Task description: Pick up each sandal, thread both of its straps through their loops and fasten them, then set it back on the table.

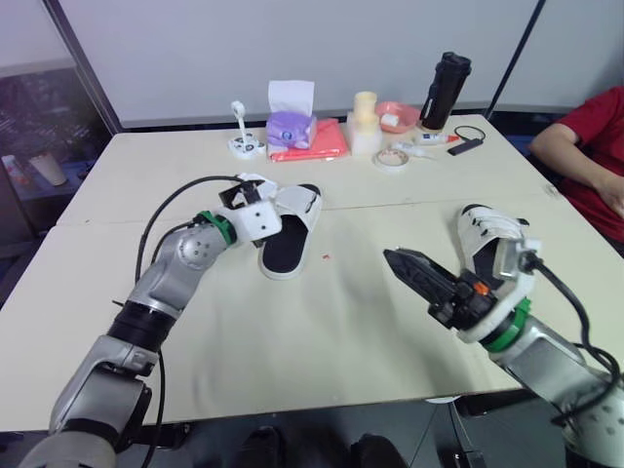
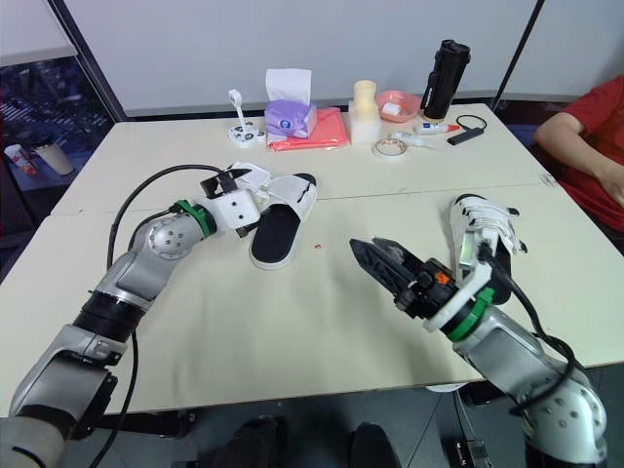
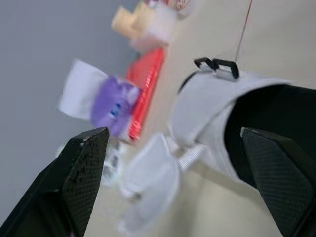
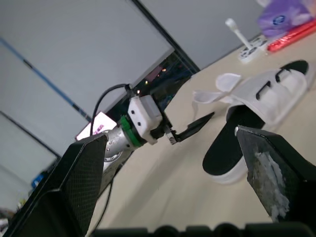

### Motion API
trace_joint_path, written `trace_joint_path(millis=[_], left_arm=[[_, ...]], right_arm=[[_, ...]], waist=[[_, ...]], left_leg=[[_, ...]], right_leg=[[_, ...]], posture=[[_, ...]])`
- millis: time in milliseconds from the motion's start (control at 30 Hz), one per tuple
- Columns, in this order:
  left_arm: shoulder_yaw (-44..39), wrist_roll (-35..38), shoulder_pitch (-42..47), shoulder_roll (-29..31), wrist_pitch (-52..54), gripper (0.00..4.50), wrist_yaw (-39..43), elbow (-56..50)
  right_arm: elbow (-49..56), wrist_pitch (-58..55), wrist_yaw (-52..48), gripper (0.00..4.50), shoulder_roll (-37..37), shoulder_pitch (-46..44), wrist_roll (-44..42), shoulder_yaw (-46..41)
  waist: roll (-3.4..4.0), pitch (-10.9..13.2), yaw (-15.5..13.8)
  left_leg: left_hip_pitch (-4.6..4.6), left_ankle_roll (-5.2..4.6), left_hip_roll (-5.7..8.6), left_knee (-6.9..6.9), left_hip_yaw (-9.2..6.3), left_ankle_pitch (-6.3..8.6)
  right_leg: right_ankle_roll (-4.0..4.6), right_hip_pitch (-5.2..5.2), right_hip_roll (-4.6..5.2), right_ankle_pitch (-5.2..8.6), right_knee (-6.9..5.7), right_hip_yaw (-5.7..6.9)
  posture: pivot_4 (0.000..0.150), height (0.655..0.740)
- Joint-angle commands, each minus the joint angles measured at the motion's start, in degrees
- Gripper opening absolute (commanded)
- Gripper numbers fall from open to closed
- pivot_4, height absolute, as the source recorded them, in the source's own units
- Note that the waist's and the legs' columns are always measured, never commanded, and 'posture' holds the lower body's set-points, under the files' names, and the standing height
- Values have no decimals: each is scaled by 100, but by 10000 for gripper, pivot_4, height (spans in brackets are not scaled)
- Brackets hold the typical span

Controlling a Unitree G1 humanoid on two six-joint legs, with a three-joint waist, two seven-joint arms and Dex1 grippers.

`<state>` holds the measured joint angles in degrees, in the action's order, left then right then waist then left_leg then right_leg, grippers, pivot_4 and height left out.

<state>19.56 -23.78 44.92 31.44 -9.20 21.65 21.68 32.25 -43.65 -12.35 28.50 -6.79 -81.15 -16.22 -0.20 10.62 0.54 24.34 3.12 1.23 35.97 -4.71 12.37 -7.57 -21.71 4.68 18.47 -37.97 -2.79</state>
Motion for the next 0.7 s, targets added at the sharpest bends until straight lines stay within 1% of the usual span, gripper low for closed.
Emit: trace_joint_path(millis=[33, 200, 467, 567, 700], left_arm=[[245, -558, 419, -237, -430, 44890, -583, 673], [571, -1147, 1051, -608, -623, 44890, -1232, 1846], [1042, -1718, 2290, -1457, -532, 44890, -2330, 4375], [1167, -1848, 2547, -1669, -404, 36516, -2675, 5020], [1182, -1867, 2655, -1767, -377, 16459, -2929, 5329]], right_arm=[[-224, 178, -167, 45000, 9, -332, 346, 134], [-306, 199, -222, 45000, -6, -450, 497, 178], [-269, 285, -48, 45000, -184, -484, 629, 232], [-234, 340, 37, 45000, -285, -434, 723, 262], [-148, 409, 119, 45000, -383, -367, 779, 291]], waist=[[-3, 2, 3], [-29, 17, 16], [-42, 25, 13], [-45, 26, 16], [-46, 27, 30]], left_leg=[[2, 0, 0, 0, 0, 0], [17, 0, 0, 0, -2, 0], [19, -1, 3, 5, 0, 0], [19, -1, 3, 4, 0, 0], [21, -1, 3, 2, 1, 0]], right_leg=[[0, -2, 0, 0, -1, 0], [-1, -19, -1, 0, -7, 4], [-3, -20, 0, 1, -10, 4], [-4, -22, -1, 1, -12, 4], [-5, -30, -1, 2, -17, 3]], posture=[[1500, 7400], [1500, 7400], [1500, 7400], [1500, 7400], [1500, 7400]])
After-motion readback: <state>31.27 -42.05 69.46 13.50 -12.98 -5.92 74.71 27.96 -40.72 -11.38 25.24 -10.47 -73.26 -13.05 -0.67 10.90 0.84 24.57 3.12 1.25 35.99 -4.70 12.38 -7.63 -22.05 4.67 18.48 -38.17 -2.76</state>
